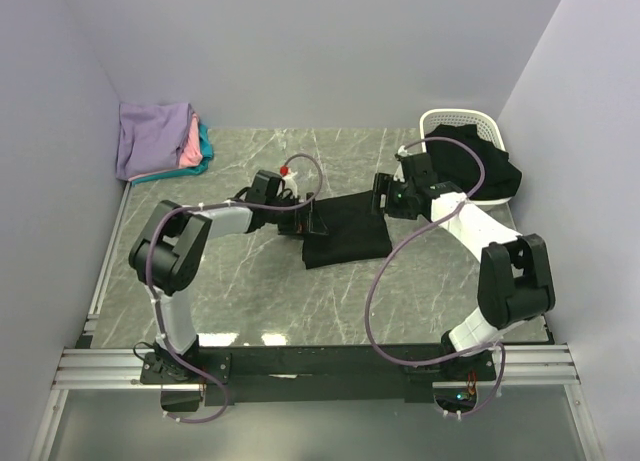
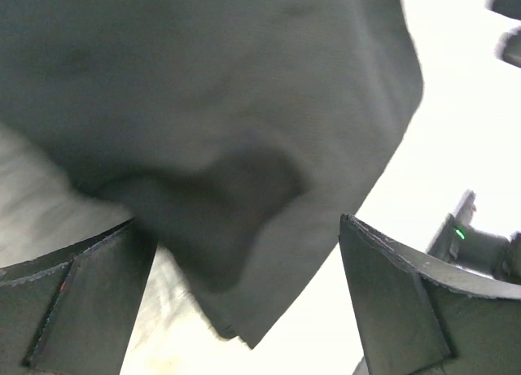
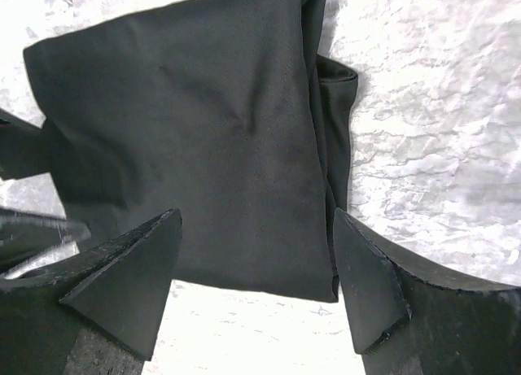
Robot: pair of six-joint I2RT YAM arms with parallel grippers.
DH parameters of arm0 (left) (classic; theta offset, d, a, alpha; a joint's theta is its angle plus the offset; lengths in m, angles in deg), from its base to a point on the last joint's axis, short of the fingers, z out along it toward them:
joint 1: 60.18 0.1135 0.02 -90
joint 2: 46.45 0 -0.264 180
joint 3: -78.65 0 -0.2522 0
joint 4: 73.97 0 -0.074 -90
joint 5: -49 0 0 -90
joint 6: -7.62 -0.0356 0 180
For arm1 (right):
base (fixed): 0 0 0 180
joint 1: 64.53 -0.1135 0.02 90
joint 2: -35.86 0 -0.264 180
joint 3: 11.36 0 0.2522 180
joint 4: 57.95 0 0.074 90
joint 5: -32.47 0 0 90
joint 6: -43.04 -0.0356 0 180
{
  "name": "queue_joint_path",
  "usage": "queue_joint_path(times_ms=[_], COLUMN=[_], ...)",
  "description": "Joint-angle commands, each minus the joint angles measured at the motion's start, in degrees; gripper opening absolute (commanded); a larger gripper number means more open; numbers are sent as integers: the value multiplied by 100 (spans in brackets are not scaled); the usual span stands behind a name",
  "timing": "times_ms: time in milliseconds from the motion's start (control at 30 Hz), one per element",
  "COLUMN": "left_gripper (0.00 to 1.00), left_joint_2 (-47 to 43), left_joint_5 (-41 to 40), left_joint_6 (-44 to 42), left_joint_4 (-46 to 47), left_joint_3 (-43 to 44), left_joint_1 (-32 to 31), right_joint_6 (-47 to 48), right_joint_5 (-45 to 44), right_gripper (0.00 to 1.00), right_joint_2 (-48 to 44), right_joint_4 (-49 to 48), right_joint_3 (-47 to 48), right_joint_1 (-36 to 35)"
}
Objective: Fold and stack the t-shirts
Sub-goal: Fold the tshirt
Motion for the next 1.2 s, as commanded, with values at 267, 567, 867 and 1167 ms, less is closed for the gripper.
queue_joint_path(times_ms=[267, 567, 867, 1167], left_gripper=[99, 99, 99, 99], left_joint_2=[-1434, -3631, -4669, -5222], left_joint_5=[-2809, -4057, -4577, -4938], left_joint_6=[86, 333, 552, 579], left_joint_4=[-1738, -2292, -2513, -2750], left_joint_3=[-56, -180, 155, 225], left_joint_1=[36, -307, -457, -448], right_joint_6=[59, 68, 182, 244], right_joint_5=[-272, -361, -360, -606], right_gripper=[82, 82, 84, 92], right_joint_2=[-976, -1925, -2593, -2858], right_joint_4=[131, 263, 342, 333], right_joint_3=[63, 10, -78, -280], right_joint_1=[41, 24, -3, -3])
